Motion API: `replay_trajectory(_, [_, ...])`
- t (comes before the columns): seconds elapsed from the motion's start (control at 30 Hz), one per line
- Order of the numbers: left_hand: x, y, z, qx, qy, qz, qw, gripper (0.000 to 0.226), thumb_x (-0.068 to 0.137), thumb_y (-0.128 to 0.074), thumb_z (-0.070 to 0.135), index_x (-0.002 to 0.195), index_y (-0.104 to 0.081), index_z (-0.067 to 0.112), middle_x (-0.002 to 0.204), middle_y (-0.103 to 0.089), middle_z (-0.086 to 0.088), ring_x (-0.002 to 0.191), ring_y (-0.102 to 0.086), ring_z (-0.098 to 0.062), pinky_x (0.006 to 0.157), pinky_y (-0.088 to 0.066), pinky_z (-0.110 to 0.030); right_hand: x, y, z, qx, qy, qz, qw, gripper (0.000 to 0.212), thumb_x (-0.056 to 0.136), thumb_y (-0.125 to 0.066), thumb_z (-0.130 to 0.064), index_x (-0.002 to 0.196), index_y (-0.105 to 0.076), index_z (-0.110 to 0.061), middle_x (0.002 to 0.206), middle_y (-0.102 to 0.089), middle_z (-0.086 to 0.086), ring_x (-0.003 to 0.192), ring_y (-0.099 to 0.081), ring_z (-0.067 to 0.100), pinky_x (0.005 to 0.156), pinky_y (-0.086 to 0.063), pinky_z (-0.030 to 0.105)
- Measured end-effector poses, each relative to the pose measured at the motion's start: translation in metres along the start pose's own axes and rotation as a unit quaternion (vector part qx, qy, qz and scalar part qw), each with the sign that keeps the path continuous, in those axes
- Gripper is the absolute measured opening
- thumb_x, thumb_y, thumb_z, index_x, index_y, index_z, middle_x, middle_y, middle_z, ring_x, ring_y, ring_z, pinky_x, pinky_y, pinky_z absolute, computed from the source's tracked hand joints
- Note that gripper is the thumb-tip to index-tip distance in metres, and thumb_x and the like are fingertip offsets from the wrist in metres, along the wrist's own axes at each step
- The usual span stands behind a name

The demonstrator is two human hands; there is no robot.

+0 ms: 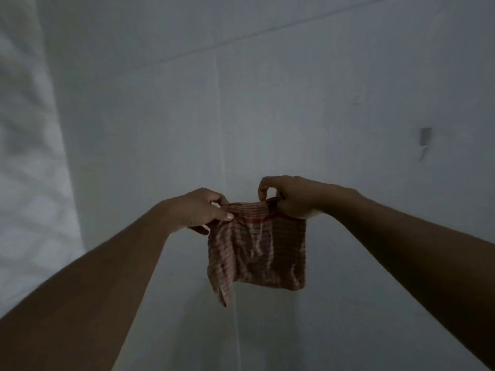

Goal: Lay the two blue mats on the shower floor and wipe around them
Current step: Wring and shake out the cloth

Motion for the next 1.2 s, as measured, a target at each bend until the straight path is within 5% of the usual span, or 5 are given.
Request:
replay_trajectory(0.27, [0.039,-0.095,0.157,0.029,-0.252,0.076,0.964,0.017,0.101,-0.052,0.011,0.104,-0.05,0.028,0.083,-0.061,-0.006,0.068,-0.056,-0.019,0.06,-0.051,-0.033,-0.109,0.091,0.103,-0.106,-0.063,0.249,0.961,0.036,0.089,-0.046,-0.006,0.102,-0.067,-0.032,0.105,-0.061,0.0,0.095,-0.06,0.023,0.082,-0.055,0.044])
replay_trajectory(0.5, [0.043,-0.143,0.253,0.276,-0.369,0.305,0.833,0.029,0.098,-0.048,0.014,0.115,-0.062,0.033,0.105,-0.064,0.002,0.09,-0.063,-0.024,0.069,-0.039,-0.033,-0.151,0.139,0.156,-0.278,-0.076,0.362,0.886,0.032,0.098,-0.045,-0.015,0.12,-0.066,-0.024,0.109,-0.058,0.006,0.082,-0.061,0.028,0.068,-0.053,0.04])
replay_trajectory(0.7, [0.047,-0.18,0.282,0.296,-0.343,0.274,0.848,0.034,0.099,-0.046,0.02,0.129,-0.058,0.029,0.113,-0.064,-0.002,0.101,-0.063,-0.028,0.076,-0.04,-0.036,-0.163,0.124,0.194,-0.272,-0.097,0.417,0.862,0.022,0.097,-0.056,-0.029,0.11,-0.066,-0.016,0.1,-0.054,0.008,0.069,-0.053,0.022,0.057,-0.05,0.035])
replay_trajectory(1.03, [0.044,-0.207,0.259,0.178,-0.307,0.192,0.915,0.018,0.097,-0.051,0.032,0.114,-0.05,0.026,0.088,-0.064,0.003,0.073,-0.058,-0.021,0.062,-0.044,-0.033,-0.156,0.072,0.202,-0.103,-0.125,0.475,0.865,0.029,0.09,-0.054,-0.032,0.114,-0.064,-0.018,0.094,-0.053,0.004,0.086,-0.052,0.021,0.062,-0.047,0.035])
replay_trajectory(1.2, [0.031,-0.204,0.238,0.221,-0.348,0.221,0.884,0.029,0.096,-0.052,0.037,0.118,-0.038,0.024,0.079,-0.058,0.003,0.067,-0.058,-0.025,0.062,-0.047,-0.036,-0.166,0.073,0.183,-0.212,-0.069,0.512,0.829,0.031,0.085,-0.055,-0.033,0.107,-0.066,-0.013,0.104,-0.055,0.009,0.095,-0.049,0.025,0.071,-0.043,0.039])
Point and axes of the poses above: each hand's wrist, its own x-axis towards the middle knuckle, its own y-axis out of the back of the hand, z = x × y, the point moved 3 cm from there along x, towards the middle knuckle
